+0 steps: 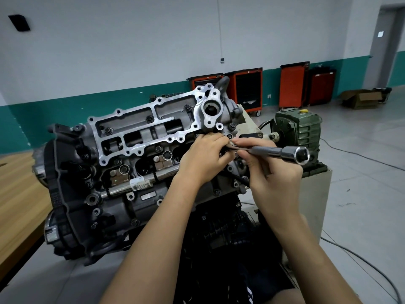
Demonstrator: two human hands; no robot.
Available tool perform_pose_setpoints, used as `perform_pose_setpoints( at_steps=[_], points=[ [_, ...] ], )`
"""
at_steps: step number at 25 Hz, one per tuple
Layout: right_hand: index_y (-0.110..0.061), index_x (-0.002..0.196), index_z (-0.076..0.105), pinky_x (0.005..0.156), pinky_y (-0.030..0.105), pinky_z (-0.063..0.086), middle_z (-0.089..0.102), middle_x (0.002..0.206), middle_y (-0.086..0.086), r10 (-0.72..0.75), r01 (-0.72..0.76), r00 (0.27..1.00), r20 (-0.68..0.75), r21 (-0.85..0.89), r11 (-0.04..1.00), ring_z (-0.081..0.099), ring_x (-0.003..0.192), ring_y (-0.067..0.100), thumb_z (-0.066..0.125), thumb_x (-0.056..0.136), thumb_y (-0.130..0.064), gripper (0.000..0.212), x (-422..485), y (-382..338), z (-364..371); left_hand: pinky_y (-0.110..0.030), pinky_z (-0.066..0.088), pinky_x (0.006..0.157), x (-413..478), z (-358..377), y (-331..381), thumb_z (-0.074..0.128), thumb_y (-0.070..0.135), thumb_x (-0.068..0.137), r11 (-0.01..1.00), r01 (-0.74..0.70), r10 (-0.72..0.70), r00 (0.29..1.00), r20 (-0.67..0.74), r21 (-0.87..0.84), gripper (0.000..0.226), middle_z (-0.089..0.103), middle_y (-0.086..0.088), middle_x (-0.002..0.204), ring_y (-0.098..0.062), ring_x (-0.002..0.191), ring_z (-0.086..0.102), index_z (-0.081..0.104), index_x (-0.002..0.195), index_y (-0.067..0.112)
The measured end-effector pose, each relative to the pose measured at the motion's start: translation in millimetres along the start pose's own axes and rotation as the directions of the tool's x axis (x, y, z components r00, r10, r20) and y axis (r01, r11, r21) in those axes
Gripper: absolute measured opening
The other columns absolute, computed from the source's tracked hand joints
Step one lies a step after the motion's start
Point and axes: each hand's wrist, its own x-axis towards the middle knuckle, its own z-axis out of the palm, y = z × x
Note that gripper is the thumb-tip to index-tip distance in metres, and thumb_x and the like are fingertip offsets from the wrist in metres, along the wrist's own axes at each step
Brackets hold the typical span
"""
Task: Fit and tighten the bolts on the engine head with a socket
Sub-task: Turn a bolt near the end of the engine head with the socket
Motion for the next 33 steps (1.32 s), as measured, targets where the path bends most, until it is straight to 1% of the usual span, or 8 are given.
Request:
perform_pose_setpoints(
  at_steps=[5,9,12,17,21,23,26,33],
  points=[
    [0.000,0.098,0.071,0.078,0.034,0.057,0.071,0.096,-0.001,0.102,-0.097,0.994,-0.044,0.092,0.991,0.068,0.089,0.008,0.071,0.086,-0.016,0.021,-1.0,-3.0,-0.8,-0.031,0.034,0.087,-0.2,-0.6,0.3,0.050,0.029,0.089,1.000,-0.008,0.008,1.000,-0.001,-0.013,0.019,0.061,0.001,0.099,-0.020,0.098,0.052,0.059,0.093,0.013],
    [0.003,0.098,0.071,0.077,0.032,0.055,0.071,0.099,0.005,0.003,-0.003,1.000,-0.013,0.027,1.000,0.068,0.089,0.012,0.065,0.088,-0.004,0.013,-0.8,-2.9,-0.4,-0.030,0.034,0.090,0.1,-0.1,-0.1,0.048,0.032,0.092,1.000,0.002,-0.002,1.000,0.004,-0.005,0.025,0.062,0.003,0.106,-0.017,0.103,0.052,0.062,0.104,0.015],
    [0.001,0.093,0.073,0.075,0.030,0.056,0.072,0.095,0.005,0.010,-0.008,0.998,-0.056,0.029,1.000,0.069,0.084,0.012,0.072,0.084,-0.009,0.014,4.3,-0.4,-2.7,-0.031,0.034,0.086,-0.1,-1.1,0.5,0.049,0.029,0.090,1.000,-0.003,0.003,1.000,-0.010,-0.018,0.021,0.062,0.001,0.099,-0.020,0.098,0.053,0.061,0.096,0.013],
    [0.001,0.104,0.068,0.085,0.038,0.055,0.069,0.103,0.002,0.093,-0.101,0.993,0.066,0.125,0.987,0.066,0.098,0.012,0.062,0.091,-0.007,0.016,-4.0,-4.0,-0.2,-0.030,0.033,0.088,0.9,-0.4,-0.3,0.052,0.029,0.088,1.000,-0.001,0.001,1.000,-0.001,-0.017,0.022,0.063,0.001,0.106,-0.019,0.103,0.052,0.063,0.102,0.014],
    [0.004,0.094,0.071,0.069,0.044,0.057,0.072,0.088,0.009,0.031,-0.031,0.999,-0.005,0.026,0.999,0.070,0.079,0.023,0.069,0.085,-0.006,0.013,0.7,0.5,1.5,-0.031,0.035,0.087,0.4,-2.6,1.1,0.040,0.038,0.085,1.000,0.000,0.000,1.000,0.014,-0.014,0.036,0.063,0.002,0.101,-0.019,0.099,0.053,0.063,0.101,0.015],
    [0.002,0.094,0.071,0.073,0.042,0.057,0.072,0.090,0.007,0.077,-0.076,0.997,-0.021,0.062,0.995,0.070,0.082,0.019,0.070,0.086,-0.010,0.015,0.0,-1.0,1.5,-0.031,0.035,0.086,0.8,-3.4,2.0,0.034,0.041,0.081,1.000,0.005,-0.004,1.000,0.022,-0.028,0.044,0.063,0.002,0.100,-0.019,0.098,0.053,0.063,0.100,0.015],
    [0.002,0.101,0.069,0.082,0.036,0.055,0.070,0.103,0.004,0.056,-0.060,0.997,0.047,0.074,0.995,0.068,0.094,0.015,0.062,0.090,-0.006,0.015,-2.8,-5.5,0.7,-0.031,0.034,0.088,0.6,-2.1,0.5,0.045,0.033,0.086,1.000,0.002,-0.001,1.000,0.010,-0.027,0.031,0.063,0.000,0.104,-0.020,0.101,0.053,0.063,0.102,0.014],
    [0.000,0.094,0.073,0.075,0.033,0.057,0.073,0.092,0.001,0.098,-0.094,0.994,-0.057,0.067,0.993,0.069,0.085,0.010,0.075,0.081,-0.014,0.019,3.5,-3.5,-5.9,-0.028,0.031,0.081,0.5,-0.8,0.1,0.052,0.029,0.088,1.000,-0.010,0.010,1.000,-0.016,-0.028,0.018,0.061,0.000,0.096,-0.021,0.096,0.053,0.059,0.091,0.013]
  ],
)
